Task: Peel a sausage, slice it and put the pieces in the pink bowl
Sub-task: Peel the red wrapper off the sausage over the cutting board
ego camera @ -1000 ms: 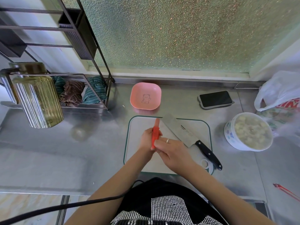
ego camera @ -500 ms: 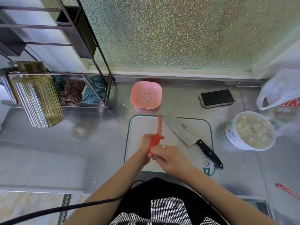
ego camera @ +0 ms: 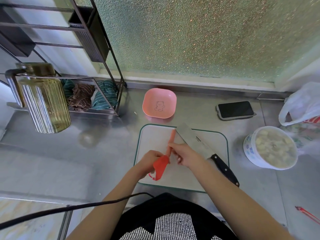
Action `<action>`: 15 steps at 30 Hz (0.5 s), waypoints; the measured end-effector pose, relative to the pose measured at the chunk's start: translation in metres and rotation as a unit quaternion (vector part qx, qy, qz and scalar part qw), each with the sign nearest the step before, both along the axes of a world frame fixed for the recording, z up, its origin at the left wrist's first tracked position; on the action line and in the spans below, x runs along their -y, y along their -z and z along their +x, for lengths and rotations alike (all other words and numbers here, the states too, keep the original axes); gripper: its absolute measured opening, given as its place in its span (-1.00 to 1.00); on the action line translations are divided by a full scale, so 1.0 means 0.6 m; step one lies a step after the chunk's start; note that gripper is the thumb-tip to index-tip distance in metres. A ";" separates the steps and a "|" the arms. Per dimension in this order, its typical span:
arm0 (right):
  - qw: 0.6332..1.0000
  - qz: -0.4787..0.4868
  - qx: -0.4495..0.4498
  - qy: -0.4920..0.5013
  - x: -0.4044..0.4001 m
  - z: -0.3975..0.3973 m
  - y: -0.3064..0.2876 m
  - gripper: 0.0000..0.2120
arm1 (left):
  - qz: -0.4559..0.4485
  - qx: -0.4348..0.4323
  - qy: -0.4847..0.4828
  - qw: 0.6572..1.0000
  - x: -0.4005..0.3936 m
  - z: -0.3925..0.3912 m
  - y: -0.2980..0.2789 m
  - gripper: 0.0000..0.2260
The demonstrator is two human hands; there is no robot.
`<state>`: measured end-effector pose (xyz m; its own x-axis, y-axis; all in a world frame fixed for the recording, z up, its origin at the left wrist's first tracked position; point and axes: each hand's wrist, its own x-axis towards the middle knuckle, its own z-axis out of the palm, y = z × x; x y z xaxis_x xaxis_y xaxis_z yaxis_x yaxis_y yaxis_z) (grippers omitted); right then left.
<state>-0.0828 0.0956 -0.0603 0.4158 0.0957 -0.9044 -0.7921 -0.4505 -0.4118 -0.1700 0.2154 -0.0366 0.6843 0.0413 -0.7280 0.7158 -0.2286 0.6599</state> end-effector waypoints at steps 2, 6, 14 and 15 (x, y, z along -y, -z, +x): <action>0.999 0.007 0.042 0.011 -0.007 0.000 -0.003 -0.68 | 0.008 -0.008 0.010 1.000 0.000 0.007 0.001 -0.79; 0.981 0.022 0.195 -0.002 0.006 0.007 -0.013 -0.59 | 0.044 -0.050 0.036 0.997 -0.009 0.004 0.008 -0.78; 0.789 -0.196 0.415 -0.409 0.055 -0.004 -0.018 -0.78 | 0.181 0.028 -0.076 0.980 -0.053 0.016 0.020 -0.85; 0.777 -0.201 0.418 -0.426 0.055 -0.012 -0.015 -0.78 | 0.187 0.039 -0.099 0.977 -0.055 0.019 0.019 -0.86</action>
<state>-0.0901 0.0625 -0.0510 0.8147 0.4381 -0.3800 0.3326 -0.8897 -0.3127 -0.1586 0.2482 -0.0482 0.6886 0.4316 -0.5827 0.7215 -0.3263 0.6108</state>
